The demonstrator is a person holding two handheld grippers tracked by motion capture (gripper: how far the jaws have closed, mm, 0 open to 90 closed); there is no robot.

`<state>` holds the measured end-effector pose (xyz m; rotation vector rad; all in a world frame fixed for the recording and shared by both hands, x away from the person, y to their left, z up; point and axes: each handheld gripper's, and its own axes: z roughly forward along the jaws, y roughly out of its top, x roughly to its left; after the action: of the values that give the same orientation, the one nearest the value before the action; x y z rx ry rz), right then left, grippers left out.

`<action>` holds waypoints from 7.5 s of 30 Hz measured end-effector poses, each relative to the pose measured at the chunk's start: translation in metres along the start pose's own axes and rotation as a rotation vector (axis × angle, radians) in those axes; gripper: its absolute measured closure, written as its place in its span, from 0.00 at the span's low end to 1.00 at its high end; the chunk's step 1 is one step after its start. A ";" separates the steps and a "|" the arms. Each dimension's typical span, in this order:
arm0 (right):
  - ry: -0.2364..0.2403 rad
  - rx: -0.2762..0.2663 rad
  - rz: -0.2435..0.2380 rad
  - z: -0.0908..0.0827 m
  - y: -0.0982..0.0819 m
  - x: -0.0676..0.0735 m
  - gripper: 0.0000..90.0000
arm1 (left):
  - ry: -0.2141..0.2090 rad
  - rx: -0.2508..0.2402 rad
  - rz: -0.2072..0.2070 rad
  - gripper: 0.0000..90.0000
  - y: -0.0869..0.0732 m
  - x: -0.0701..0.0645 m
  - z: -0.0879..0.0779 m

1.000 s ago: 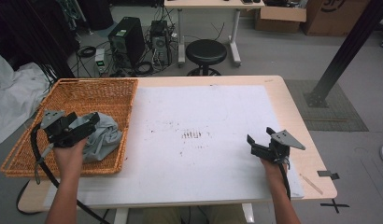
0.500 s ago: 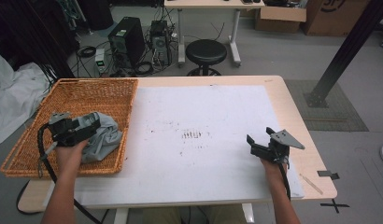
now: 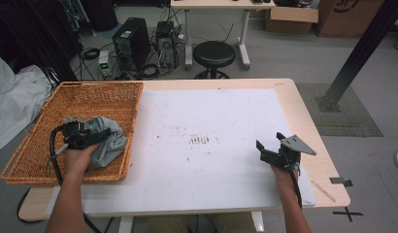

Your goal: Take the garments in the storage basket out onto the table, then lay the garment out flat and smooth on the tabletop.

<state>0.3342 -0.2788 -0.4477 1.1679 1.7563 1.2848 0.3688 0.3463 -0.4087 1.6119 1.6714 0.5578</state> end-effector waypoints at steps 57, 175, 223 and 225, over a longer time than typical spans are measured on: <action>-0.003 0.000 -0.004 0.000 0.000 0.000 0.16 | 0.126 0.013 -0.028 0.69 0.014 0.004 0.004; 0.166 -0.018 0.043 -0.022 0.000 -0.019 0.16 | -0.647 -0.049 0.399 0.36 -0.038 -0.281 0.065; 0.206 0.003 0.072 -0.018 0.006 -0.016 0.24 | -0.520 -0.247 0.269 0.18 -0.022 -0.220 0.006; 0.273 0.054 0.053 -0.008 0.013 -0.011 0.29 | -0.526 -0.242 0.272 0.18 -0.022 -0.221 0.008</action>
<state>0.3351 -0.2900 -0.4325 1.1174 1.9768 1.4951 0.3470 0.1267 -0.3845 1.6369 0.9721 0.4010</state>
